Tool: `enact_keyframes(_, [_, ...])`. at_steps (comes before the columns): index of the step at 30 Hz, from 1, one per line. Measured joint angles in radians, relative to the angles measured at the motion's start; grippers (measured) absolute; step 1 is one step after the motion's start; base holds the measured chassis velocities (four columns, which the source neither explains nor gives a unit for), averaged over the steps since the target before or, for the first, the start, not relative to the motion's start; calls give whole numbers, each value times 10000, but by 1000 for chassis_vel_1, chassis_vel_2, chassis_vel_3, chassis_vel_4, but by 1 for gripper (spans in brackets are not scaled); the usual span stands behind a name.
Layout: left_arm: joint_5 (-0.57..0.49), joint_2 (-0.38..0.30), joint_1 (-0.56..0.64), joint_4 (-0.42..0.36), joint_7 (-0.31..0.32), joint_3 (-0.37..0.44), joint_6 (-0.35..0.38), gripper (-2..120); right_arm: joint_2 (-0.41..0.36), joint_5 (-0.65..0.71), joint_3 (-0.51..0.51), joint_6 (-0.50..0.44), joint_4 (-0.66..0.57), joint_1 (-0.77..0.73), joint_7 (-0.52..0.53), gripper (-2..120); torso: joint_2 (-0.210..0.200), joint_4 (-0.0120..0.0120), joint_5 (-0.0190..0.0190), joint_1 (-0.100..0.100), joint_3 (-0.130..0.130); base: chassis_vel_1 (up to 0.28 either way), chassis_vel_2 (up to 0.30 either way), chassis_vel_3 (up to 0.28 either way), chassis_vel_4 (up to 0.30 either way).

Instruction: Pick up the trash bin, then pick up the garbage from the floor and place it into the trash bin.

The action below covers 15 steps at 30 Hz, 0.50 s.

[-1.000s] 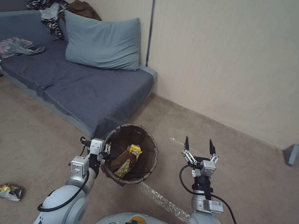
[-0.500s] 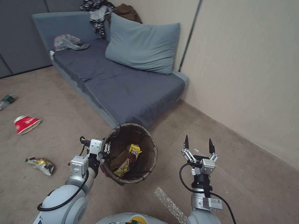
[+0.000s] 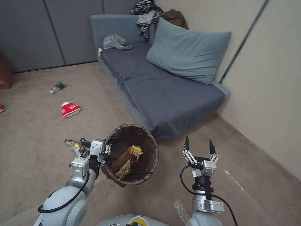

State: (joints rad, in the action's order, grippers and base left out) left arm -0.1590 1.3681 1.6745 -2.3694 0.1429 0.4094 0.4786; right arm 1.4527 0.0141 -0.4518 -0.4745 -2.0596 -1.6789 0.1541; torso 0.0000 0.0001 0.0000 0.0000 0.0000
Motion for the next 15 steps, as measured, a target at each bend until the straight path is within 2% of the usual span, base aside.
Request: enact_keyframes(15, [28,9,10,-36,8,-4,19,7,-2,-1,39,-19,37,61,-11,89,0,0,0,0,0,123,124,119,122])
